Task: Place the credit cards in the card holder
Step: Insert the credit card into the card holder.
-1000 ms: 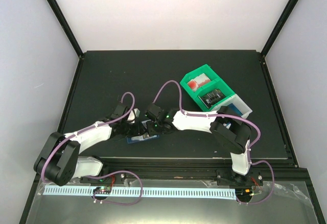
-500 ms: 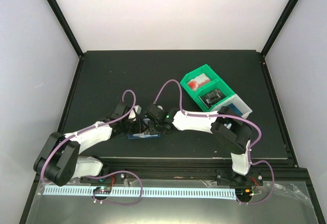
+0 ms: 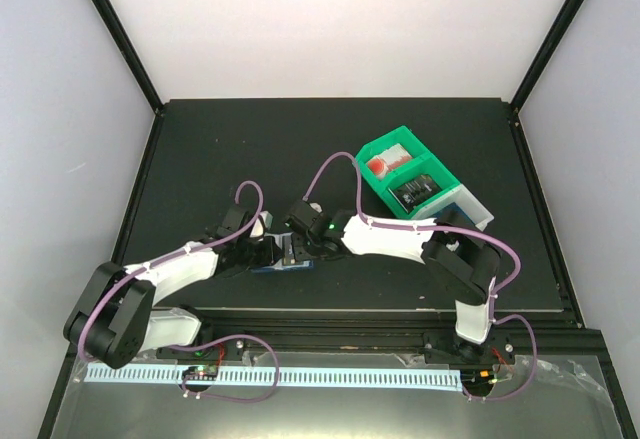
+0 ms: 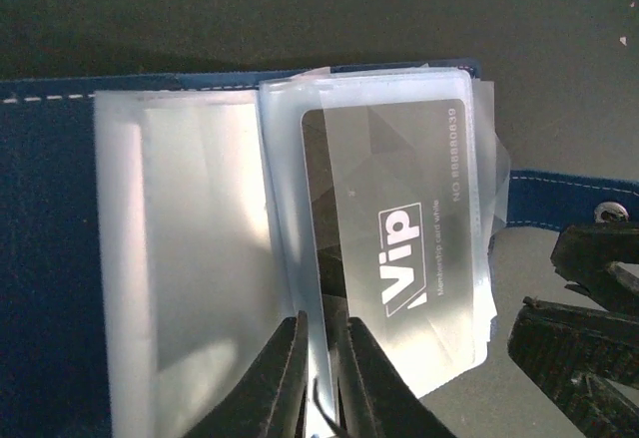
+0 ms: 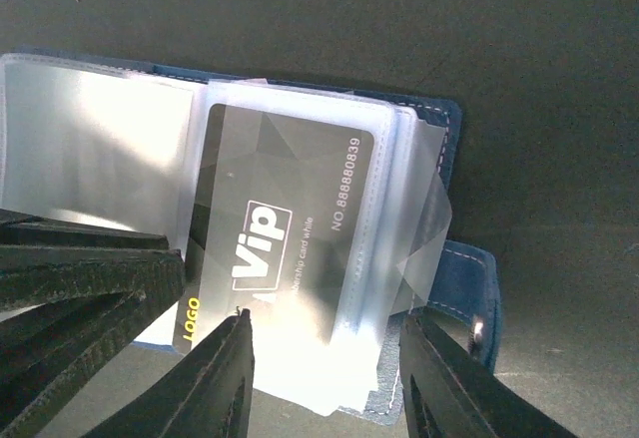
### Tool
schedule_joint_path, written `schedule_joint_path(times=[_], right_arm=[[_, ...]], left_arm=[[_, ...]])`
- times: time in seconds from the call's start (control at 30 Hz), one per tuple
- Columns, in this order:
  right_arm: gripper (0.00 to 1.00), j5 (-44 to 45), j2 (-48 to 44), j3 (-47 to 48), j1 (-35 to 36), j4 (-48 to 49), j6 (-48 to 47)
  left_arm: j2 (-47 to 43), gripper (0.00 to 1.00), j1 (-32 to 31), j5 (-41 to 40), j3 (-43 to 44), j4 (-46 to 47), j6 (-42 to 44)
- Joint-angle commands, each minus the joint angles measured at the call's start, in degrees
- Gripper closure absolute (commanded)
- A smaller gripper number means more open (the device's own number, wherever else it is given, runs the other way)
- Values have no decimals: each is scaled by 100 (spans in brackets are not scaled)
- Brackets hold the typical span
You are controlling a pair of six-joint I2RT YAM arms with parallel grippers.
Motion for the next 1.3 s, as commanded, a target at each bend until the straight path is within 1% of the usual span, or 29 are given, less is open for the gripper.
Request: schedule_joint_path(times=[0.0, 0.23, 0.43, 0.73, 0.87, 1.07, 1.17, 1.27], right_arm=[[58, -128, -147, -2, 29, 171, 63], [59, -394, -139, -92, 31, 463, 96], [59, -421, -82, -76, 26, 481, 165], [60, -266, 169, 141, 27, 131, 261], [61, -199, 246, 188, 30, 47, 284], [63, -242, 317, 199, 24, 46, 277], [63, -284, 320, 198, 30, 89, 277], [63, -288, 310, 205, 29, 104, 258]], left_arm=[[-80, 92, -41, -129, -9, -80, -15], [148, 95, -41, -94, -27, -51, 11], [430, 97, -38, -101, -49, -66, 37], [637, 97, -40, -194, -46, -164, 25], [390, 97, -41, -219, -54, -242, 7], [-453, 96, -40, 13, -19, -283, -11], [-492, 95, -41, 276, -1, -209, -84], [-315, 92, -41, 347, -11, -108, -115]])
